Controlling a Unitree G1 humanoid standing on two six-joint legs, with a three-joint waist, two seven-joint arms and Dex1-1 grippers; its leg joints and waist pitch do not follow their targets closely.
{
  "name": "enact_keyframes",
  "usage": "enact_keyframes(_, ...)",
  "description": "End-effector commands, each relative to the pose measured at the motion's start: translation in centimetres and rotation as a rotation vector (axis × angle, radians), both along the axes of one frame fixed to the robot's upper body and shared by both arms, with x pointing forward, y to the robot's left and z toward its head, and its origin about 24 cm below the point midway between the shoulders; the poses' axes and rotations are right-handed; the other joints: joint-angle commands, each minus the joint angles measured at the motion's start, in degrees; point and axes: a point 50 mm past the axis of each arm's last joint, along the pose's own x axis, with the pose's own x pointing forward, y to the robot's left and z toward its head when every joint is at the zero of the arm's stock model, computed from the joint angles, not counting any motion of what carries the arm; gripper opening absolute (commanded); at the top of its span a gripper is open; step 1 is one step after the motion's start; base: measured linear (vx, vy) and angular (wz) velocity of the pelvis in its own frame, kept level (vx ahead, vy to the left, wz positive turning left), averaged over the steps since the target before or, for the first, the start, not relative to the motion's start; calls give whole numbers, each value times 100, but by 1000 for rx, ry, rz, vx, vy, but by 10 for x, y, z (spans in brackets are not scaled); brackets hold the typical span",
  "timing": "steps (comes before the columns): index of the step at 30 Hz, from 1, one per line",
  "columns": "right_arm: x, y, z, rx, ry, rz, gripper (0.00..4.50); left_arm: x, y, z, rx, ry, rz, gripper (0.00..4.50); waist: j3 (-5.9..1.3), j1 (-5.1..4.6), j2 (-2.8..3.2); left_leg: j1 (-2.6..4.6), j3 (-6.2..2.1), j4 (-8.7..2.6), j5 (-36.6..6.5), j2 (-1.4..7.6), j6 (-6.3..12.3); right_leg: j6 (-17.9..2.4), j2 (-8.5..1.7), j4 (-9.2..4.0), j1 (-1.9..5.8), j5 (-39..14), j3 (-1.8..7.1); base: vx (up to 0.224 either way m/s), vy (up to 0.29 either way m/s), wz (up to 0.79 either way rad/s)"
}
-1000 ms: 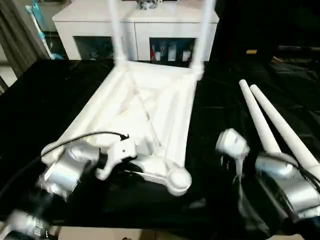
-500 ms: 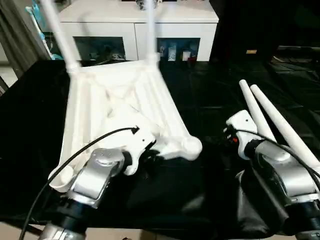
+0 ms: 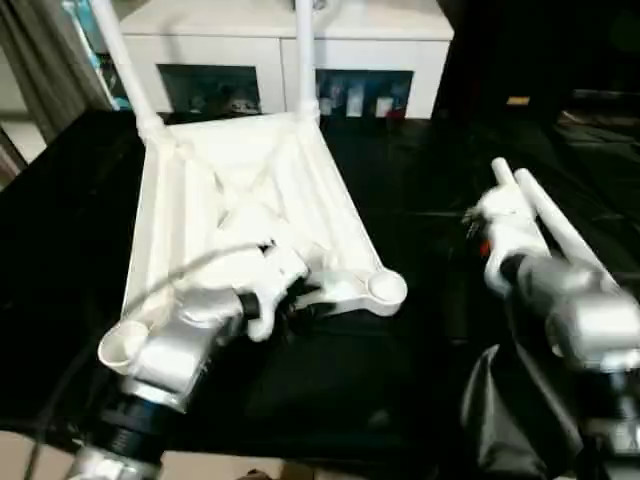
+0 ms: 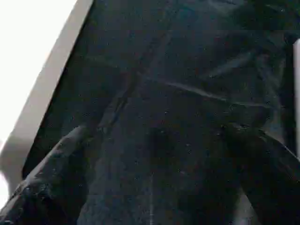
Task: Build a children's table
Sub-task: Pick table leg
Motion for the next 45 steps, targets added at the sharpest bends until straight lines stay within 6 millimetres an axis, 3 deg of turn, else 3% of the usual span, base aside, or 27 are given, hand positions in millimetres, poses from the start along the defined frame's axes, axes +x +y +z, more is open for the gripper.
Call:
enact_keyframes(1,4,-15,2,-20,38,-106,450,1,3,19,-36,-83,-31,212,-404,2,-112,146,-173,-409,191,426,573,-1687,-338,-250,225,379,207,0,0,0)
enact_keyframes(4,8,-33,0,-71,113,-214,450,-1,2,33,-73,-111,-74,212,-387,8,-119,155,-152,-419,65,410,342,-1685,-324,-255,225,261,209,0,0,0)
enact_keyframes(6,8,-42,-3,-86,151,-257,450,-7,-3,40,-96,-106,-143,212,-387,24,-134,143,-145,-415,71,404,300,-1656,-337,-242,242,303,218,0,0,0)
enact_keyframes(11,9,-60,-7,-132,176,-352,450,-23,-15,45,-119,-79,-267,212,-393,28,-140,129,-127,-387,161,392,325,-1706,-341,-233,251,453,223,0,0,0)
enact_keyframes(22,2,-76,-35,-47,340,-372,450,-36,-26,52,-132,-73,-371,212,-379,18,-161,121,-122,-389,-185,402,272,-1746,-320,-258,258,30,212,0,0,0)
enact_keyframes(33,5,-78,-34,-14,369,-369,335,-37,-20,57,-89,-85,-385,209,-391,34,-164,113,-108,-366,-64,393,318,-1765,-297,-230,245,117,196,0,0,0)
enact_keyframes(40,5,-78,-35,4,377,-366,288,-37,-20,57,-88,-85,-378,209,-388,42,-162,105,-106,-364,-76,391,301,-1768,-297,-231,248,100,196,0,0,0)
enact_keyframes(45,3,-78,-37,13,381,-365,243,-36,-19,57,-87,-88,-377,209,-394,45,-127,111,-108,-363,-104,389,271,-1770,-297,-229,248,105,196,0,0,0)
